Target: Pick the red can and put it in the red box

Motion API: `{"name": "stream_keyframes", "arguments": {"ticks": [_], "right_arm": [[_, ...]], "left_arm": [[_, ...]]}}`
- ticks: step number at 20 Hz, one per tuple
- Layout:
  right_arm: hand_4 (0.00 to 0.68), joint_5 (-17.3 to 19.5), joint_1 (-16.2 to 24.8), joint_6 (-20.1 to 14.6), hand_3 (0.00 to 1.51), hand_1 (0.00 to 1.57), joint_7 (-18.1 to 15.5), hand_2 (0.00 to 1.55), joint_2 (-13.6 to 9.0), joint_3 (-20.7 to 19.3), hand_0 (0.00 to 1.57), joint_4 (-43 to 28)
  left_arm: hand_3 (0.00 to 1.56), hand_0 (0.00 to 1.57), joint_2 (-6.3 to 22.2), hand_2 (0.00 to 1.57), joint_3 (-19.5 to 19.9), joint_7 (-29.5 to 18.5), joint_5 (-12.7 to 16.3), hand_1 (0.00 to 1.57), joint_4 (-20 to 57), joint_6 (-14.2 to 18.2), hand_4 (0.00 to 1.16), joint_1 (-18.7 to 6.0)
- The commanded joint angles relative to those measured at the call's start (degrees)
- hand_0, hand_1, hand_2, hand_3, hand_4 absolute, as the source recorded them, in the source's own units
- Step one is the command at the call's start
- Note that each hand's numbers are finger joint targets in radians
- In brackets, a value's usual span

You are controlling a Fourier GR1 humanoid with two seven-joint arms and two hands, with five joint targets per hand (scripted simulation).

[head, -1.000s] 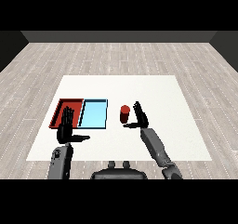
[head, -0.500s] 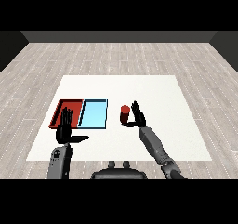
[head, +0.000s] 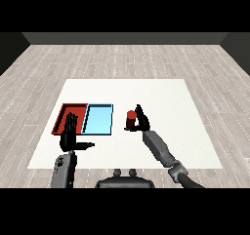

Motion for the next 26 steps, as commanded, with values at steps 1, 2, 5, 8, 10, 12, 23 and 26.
{"name": "stream_keyframes", "arguments": {"ticks": [1,2,5,8,10,12,23,26], "right_arm": [[0.0,-0.3,-3.8,2.1,0.0,0.0,-2.1,0.0,0.0,-1.5,0.0,6.5],[0.0,-4.1,-4.1,0.6,0.0,0.0,-2.4,0.0,0.0,3.1,0.0,6.5],[0.0,-2.6,-2.9,0.5,0.0,0.0,-1.3,0.0,0.0,2.1,0.0,5.6],[0.0,-9.6,-10.4,-0.3,0.0,0.0,-1.6,0.0,0.0,5.2,0.0,11.8],[0.0,-8.1,-10.7,1.5,0.0,0.0,-0.8,0.0,0.0,3.4,0.0,12.5],[0.0,-6.8,-7.8,0.5,0.0,0.0,-0.7,0.0,0.0,4.3,0.0,10.7],[0.0,-19.8,-14.3,-3.7,0.0,0.0,1.1,0.0,0.0,15.2,0.0,12.9],[0.0,-24.4,-12.3,-10.9,0.0,0.0,3.3,0.0,0.0,18.6,0.0,10.0]], "left_arm": [[0.0,0.0,2.3,0.0,2.6,2.3,2.9,0.0,0.2,-1.6,0.0,-1.7],[0.0,0.0,0.1,0.0,0.1,-1.4,0.2,0.0,0.1,-0.8,0.0,1.1],[0.0,0.0,3.3,0.0,3.8,0.5,3.3,0.0,2.9,-2.5,0.0,-3.3],[0.0,0.0,2.3,0.0,2.7,0.6,3.2,0.0,-1.4,-2.4,0.0,0.8],[0.0,0.0,1.3,0.0,1.7,1.8,2.2,0.0,-1.6,-1.1,0.0,1.0],[0.0,0.0,-0.8,0.0,-0.2,-1.2,-1.2,0.0,0.0,1.4,0.0,-0.1],[0.0,0.0,1.8,0.0,2.8,-0.9,1.7,0.0,1.5,-1.3,0.0,-0.8],[0.0,0.0,3.1,0.0,4.3,-1.2,2.7,0.0,1.6,-2.1,0.0,-0.3]]}}
